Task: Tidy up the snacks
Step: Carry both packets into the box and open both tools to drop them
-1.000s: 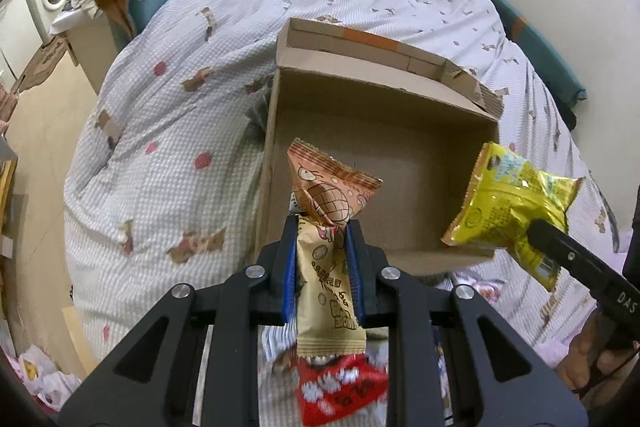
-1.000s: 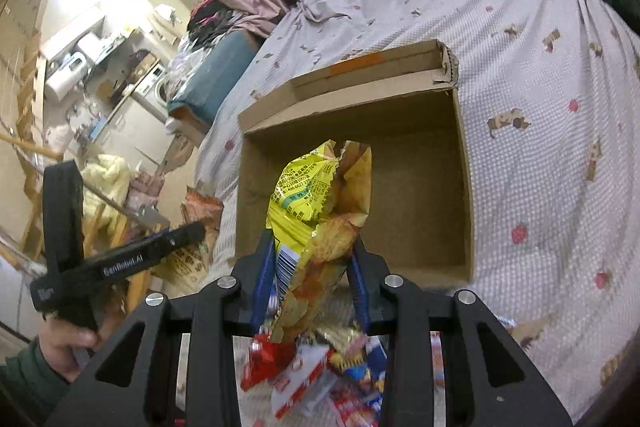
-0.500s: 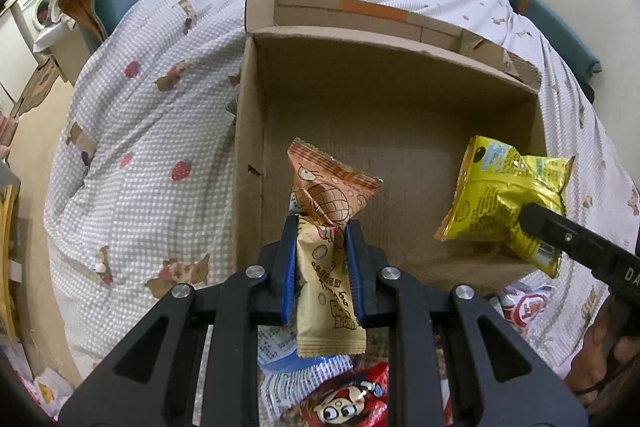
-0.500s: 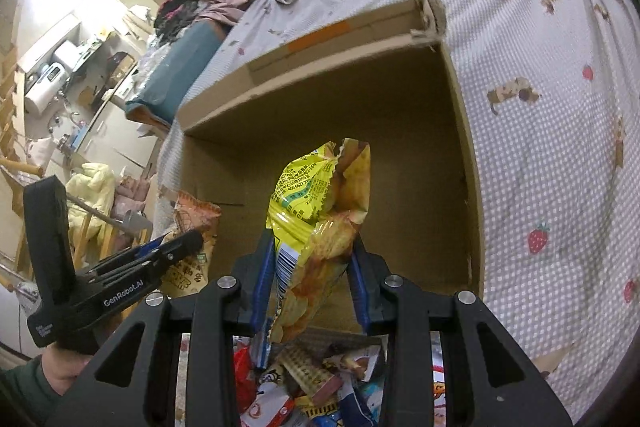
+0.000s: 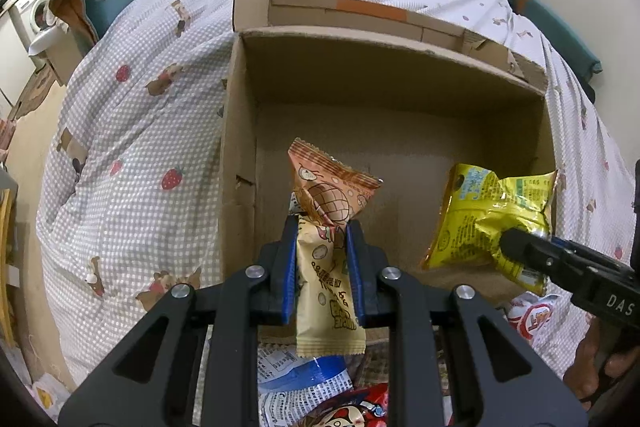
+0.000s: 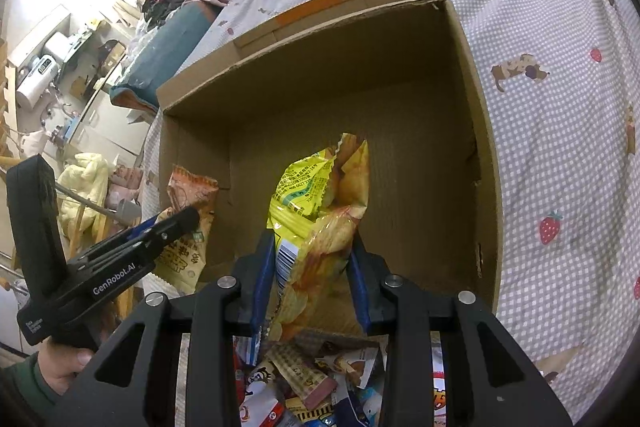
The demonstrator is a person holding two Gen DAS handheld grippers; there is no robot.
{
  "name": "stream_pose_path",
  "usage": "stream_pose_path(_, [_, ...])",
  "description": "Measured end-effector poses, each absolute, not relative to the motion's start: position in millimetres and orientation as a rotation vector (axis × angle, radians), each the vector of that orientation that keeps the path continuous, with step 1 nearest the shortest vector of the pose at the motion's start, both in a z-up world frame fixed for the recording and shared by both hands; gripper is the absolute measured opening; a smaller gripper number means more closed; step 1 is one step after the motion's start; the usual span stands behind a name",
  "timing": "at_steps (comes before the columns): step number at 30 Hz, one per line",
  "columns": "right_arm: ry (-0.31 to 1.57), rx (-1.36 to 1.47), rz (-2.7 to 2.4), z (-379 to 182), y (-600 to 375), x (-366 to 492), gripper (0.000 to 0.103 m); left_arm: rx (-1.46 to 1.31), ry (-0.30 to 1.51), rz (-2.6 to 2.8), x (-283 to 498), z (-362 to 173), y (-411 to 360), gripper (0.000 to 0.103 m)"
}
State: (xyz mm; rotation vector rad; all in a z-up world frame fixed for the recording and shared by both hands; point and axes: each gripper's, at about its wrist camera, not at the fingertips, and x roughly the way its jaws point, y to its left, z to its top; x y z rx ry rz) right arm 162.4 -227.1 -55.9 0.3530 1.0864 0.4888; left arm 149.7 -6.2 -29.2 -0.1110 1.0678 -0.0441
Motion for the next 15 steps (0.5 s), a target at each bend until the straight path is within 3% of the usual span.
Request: stream_pose_path(15, [1.067, 0.338, 0.483, -53.7, -223.2, 163.6, 0.037, -0.099, 1.04, -0.055, 150.0, -26.5, -7.7, 0.021])
